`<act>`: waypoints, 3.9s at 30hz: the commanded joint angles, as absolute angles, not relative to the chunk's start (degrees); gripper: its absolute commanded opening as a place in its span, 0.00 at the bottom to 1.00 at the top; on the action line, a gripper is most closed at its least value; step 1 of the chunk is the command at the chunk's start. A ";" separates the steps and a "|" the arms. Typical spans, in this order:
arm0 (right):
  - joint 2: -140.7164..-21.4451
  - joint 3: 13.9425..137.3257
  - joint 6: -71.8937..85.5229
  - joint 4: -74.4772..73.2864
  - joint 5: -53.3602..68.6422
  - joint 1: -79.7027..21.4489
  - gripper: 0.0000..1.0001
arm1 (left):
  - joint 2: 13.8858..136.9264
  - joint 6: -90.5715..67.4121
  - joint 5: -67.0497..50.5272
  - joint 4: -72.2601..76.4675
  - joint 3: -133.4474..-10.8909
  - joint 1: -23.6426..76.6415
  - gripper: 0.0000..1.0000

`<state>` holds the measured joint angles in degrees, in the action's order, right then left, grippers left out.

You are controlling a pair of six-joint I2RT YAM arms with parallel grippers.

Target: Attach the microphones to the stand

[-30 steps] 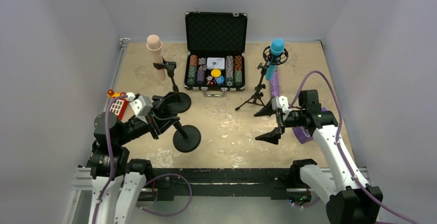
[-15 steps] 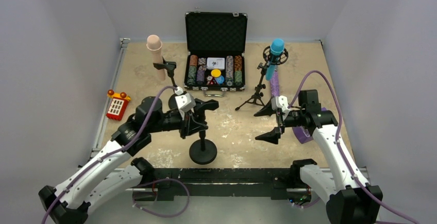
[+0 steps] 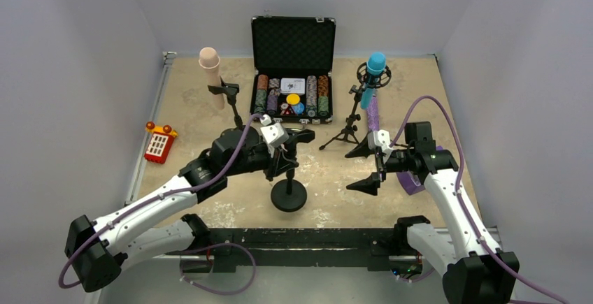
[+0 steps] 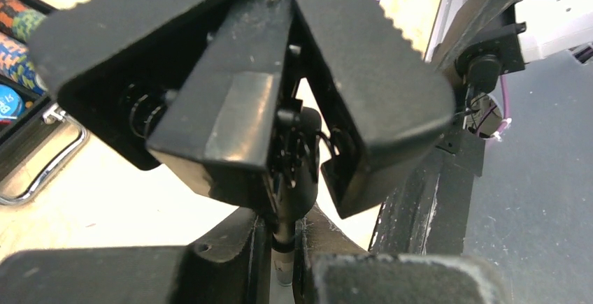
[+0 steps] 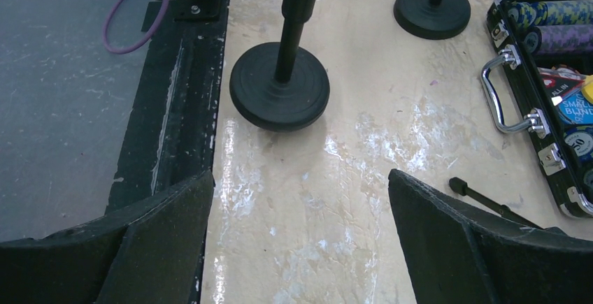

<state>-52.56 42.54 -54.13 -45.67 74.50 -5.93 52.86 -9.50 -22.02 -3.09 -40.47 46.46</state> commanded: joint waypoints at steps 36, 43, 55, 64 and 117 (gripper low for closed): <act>-52.60 43.86 -55.23 -45.53 74.88 -5.71 0.98 | 48.20 -8.10 -16.19 -6.88 -36.39 49.64 0.62; -52.48 43.88 -55.33 -45.61 74.88 -5.71 0.98 | 43.46 -6.95 -15.01 -13.11 -37.22 49.53 0.71; -51.89 43.55 -55.41 -45.53 74.59 -5.63 0.99 | 33.67 -3.92 -10.55 -25.48 -39.70 49.42 0.96; -51.08 44.21 -55.71 -46.58 72.98 -5.19 0.99 | 27.84 -2.81 -8.66 -30.91 -41.85 49.44 0.99; -50.62 63.98 -49.56 -66.55 60.12 14.16 0.99 | 26.89 -0.62 -4.09 -34.93 -39.82 48.88 0.99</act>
